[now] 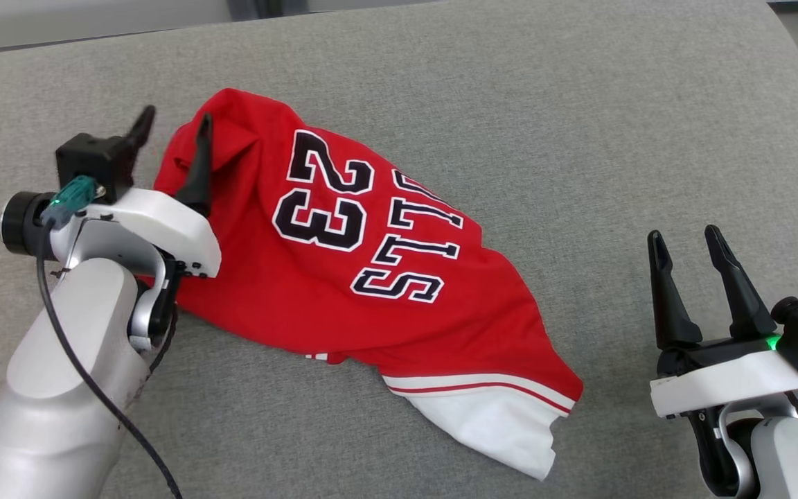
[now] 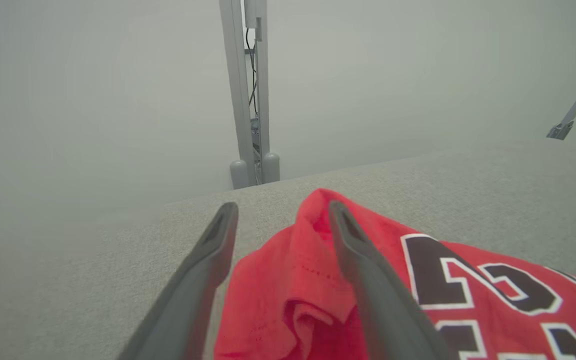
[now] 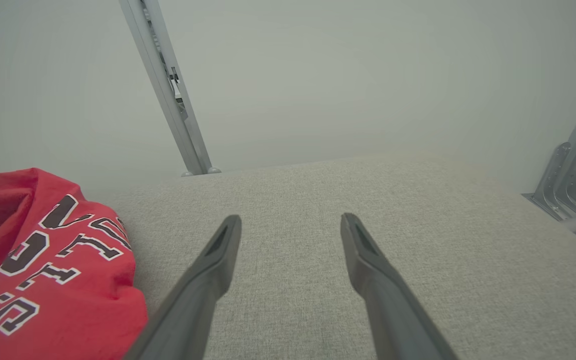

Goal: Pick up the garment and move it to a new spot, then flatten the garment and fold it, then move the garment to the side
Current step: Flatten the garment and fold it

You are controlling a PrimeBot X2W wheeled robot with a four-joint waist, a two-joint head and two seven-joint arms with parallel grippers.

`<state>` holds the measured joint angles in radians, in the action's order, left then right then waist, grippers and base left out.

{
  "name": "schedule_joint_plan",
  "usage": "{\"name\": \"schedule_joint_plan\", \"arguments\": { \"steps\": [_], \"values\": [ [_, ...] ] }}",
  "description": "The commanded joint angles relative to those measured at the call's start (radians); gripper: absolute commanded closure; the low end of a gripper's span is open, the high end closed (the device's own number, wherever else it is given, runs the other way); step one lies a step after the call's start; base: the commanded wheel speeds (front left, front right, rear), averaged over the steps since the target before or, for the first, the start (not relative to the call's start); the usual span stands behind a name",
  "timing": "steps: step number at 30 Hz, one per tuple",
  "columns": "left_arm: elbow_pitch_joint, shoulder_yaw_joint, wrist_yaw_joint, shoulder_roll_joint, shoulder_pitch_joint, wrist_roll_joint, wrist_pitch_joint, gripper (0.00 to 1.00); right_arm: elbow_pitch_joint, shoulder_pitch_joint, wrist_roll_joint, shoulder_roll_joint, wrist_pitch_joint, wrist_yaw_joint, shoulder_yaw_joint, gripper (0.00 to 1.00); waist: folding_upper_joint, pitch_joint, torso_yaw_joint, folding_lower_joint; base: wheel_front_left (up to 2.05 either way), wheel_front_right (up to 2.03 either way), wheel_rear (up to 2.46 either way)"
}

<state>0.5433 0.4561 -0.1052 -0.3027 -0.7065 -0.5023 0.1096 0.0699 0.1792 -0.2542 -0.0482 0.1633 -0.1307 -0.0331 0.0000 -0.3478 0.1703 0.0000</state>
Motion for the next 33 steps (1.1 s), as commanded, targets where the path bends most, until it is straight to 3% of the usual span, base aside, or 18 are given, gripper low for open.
{"name": "schedule_joint_plan", "arguments": {
  "steps": [1,7,16,25,33],
  "values": [
    [0.007,-0.017,-0.015,-0.001,-0.007,-0.002,0.041,0.0,-0.003,0.004,0.002,-0.005,-0.002,0.0,0.007,0.0,0.0,0.003,-0.009,0.0,0.0,0.0,0.0],
    [-0.057,-0.089,-0.08,0.007,0.08,-0.012,0.141,0.0,-0.016,-0.01,0.016,-0.005,-0.012,0.0,0.014,0.0,0.0,0.019,-0.05,0.0,0.0,0.0,0.0],
    [-0.37,-0.205,-0.157,-0.019,0.314,0.029,0.153,0.0,-0.05,-0.024,0.051,-0.005,-0.03,0.0,0.014,0.0,0.0,0.058,-0.111,0.0,0.0,0.0,0.0],
    [-0.55,-0.201,-0.197,-0.032,0.512,0.055,0.15,0.0,-0.072,-0.059,0.075,-0.005,-0.052,0.0,-0.004,0.0,0.0,0.117,-0.135,0.0,0.0,0.0,0.0],
    [-0.592,-0.151,-0.214,-0.04,0.619,0.064,0.097,0.0,-0.088,-0.13,0.101,-0.005,-0.071,0.0,-0.013,0.0,0.0,0.198,-0.134,0.0,0.0,0.0,0.0]
  ]
}}
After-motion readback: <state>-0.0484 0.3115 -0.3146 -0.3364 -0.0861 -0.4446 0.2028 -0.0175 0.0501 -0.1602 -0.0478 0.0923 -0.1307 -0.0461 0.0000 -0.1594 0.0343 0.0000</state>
